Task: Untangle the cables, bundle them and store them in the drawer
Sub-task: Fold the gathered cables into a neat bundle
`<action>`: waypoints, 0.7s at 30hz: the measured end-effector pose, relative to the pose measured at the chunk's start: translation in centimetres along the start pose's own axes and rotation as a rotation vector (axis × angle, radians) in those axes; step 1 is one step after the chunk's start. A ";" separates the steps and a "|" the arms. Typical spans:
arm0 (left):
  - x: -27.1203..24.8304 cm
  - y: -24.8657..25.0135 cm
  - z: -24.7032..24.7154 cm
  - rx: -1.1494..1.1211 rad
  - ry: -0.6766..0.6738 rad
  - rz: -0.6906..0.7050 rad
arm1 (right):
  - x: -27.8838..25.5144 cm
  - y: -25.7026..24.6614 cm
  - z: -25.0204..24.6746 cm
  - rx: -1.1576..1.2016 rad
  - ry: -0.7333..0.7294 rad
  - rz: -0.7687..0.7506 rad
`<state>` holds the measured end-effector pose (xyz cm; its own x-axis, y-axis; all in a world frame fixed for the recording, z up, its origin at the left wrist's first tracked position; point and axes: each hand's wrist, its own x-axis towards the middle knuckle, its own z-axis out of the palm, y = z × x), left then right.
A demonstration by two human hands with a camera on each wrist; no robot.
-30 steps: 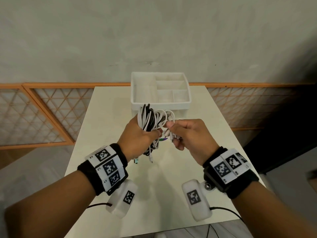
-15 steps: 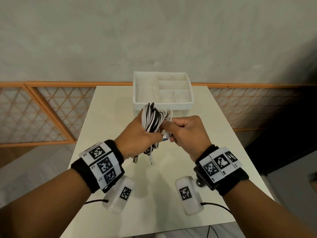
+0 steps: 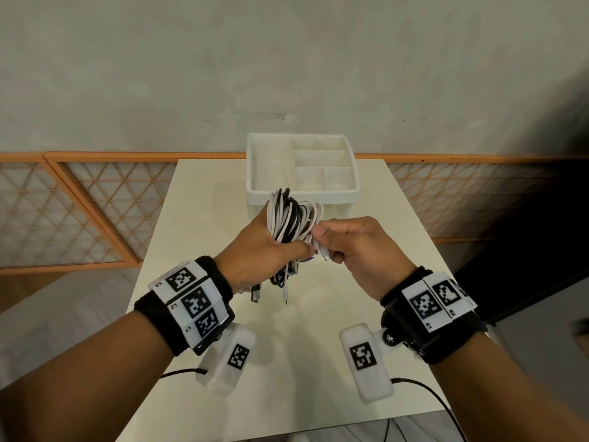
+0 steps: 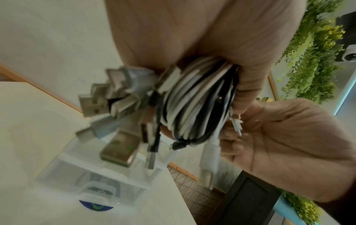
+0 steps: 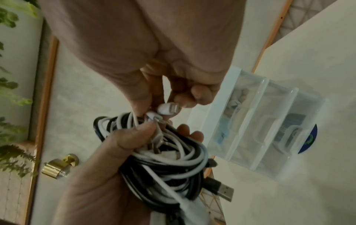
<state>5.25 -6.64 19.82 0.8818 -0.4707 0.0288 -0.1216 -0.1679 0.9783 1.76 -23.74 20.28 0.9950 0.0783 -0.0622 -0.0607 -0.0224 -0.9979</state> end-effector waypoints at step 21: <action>-1.4 0.4 -0.1 -0.234 -0.036 -0.063 | 0.3 -0.1 1.8 -0.085 0.086 -0.092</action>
<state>3.96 -5.98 20.19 0.8671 -0.4968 -0.0374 0.0461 0.0053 0.9989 1.91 -21.93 20.32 0.9994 -0.0015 0.0346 0.0343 -0.1032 -0.9941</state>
